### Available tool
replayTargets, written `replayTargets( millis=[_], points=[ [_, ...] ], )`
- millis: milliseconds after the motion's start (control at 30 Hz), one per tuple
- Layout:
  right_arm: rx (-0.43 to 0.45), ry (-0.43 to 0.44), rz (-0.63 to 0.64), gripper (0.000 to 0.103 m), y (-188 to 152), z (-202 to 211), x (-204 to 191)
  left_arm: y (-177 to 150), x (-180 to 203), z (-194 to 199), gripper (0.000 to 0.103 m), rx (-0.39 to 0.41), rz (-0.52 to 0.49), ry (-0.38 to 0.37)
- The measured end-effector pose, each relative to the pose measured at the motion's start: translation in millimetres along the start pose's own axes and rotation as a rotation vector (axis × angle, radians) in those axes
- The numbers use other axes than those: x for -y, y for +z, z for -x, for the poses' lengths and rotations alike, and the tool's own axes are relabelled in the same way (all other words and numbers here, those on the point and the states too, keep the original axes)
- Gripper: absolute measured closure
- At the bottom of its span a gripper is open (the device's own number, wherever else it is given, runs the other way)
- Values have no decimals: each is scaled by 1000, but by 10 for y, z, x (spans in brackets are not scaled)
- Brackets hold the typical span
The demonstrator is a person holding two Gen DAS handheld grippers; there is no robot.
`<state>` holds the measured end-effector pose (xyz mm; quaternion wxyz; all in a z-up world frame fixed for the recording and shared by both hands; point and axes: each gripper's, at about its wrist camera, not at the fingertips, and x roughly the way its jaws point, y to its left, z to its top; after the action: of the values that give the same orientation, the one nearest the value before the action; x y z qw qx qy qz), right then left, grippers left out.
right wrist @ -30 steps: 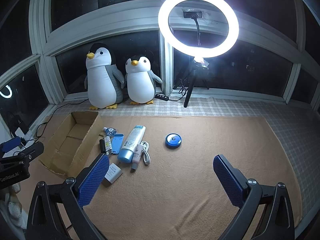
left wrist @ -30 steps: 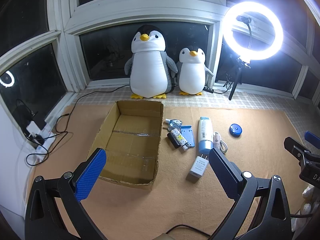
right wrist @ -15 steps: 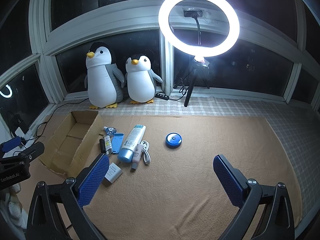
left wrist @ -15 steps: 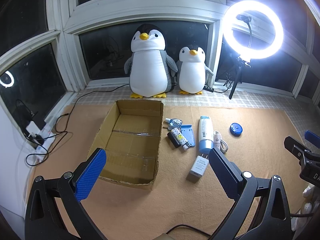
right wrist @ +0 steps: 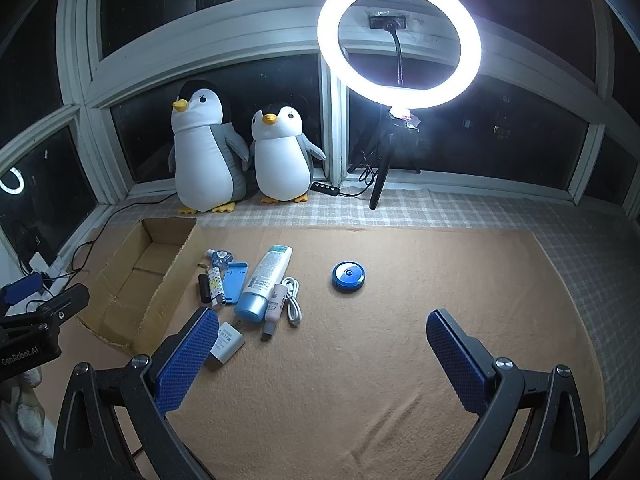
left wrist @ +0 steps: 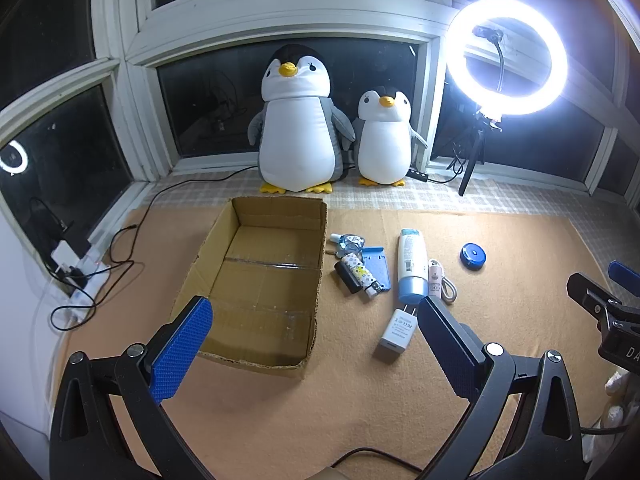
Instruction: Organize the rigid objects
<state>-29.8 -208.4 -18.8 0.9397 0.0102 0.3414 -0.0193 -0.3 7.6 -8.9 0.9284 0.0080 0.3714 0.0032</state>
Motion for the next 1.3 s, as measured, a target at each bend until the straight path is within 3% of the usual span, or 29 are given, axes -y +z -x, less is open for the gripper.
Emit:
replayTargets(
  millis=[1300],
  points=[
    [-27,7,3,0,-21,-95,-37,-40,-62,-102,1,-16,7,15]
  ],
)
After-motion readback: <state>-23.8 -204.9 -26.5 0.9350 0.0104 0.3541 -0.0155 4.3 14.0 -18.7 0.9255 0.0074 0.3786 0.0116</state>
